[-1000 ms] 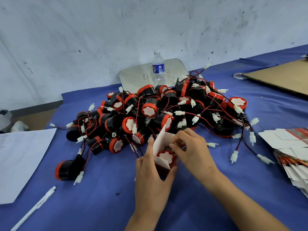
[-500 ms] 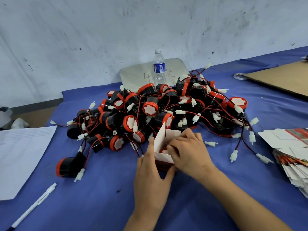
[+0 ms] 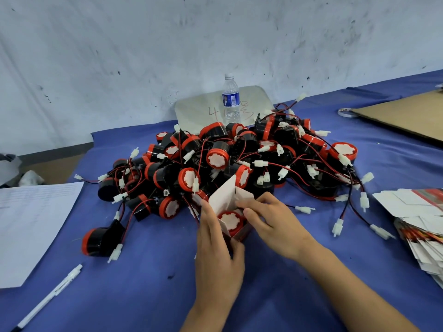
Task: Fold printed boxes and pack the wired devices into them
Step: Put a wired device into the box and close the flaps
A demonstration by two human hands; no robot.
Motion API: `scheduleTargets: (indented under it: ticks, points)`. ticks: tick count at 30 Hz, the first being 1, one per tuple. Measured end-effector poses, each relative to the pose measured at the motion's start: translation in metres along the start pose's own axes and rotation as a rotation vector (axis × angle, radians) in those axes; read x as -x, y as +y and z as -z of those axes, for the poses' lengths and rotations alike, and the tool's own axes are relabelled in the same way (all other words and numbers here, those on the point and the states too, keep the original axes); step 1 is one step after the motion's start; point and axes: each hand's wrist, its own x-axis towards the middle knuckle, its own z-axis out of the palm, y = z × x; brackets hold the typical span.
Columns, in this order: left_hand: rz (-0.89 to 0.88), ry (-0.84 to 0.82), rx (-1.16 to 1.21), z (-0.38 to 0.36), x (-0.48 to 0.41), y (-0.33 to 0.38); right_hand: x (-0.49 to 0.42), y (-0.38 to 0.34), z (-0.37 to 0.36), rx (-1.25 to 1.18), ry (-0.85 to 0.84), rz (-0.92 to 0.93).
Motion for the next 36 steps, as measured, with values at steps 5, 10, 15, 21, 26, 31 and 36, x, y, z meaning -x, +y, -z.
scheduleTargets:
  ticks: [5, 10, 15, 21, 26, 31, 36]
  points:
    - [0.05, -0.085, 0.018, -0.004, -0.001, -0.004, -0.002, 0.001, -0.006, -0.255, 0.303, -0.052]
    - [0.073, -0.147, 0.044, -0.004, -0.003, -0.006, -0.008, 0.014, -0.003, -0.582, 0.316, -0.228]
    - [0.107, -0.134, 0.096, 0.0, -0.004, 0.0, -0.008, 0.02, -0.012, -0.812, 0.118, -0.372]
    - [-0.021, -0.086, 0.053, 0.0, -0.004, 0.004, -0.012, 0.022, -0.01, -0.877, -0.022, -0.362]
    - [-0.106, -0.013, -0.019, -0.002, -0.002, 0.005, -0.011, 0.02, -0.009, -0.797, -0.013, -0.336]
    - [-0.1, -0.03, -0.11, 0.003, -0.001, 0.007, -0.011, 0.02, -0.01, -0.804, -0.002, -0.327]
    - [-0.219, -0.011, -0.323, 0.001, 0.001, 0.007, -0.011, 0.02, -0.012, -0.815, 0.016, -0.306]
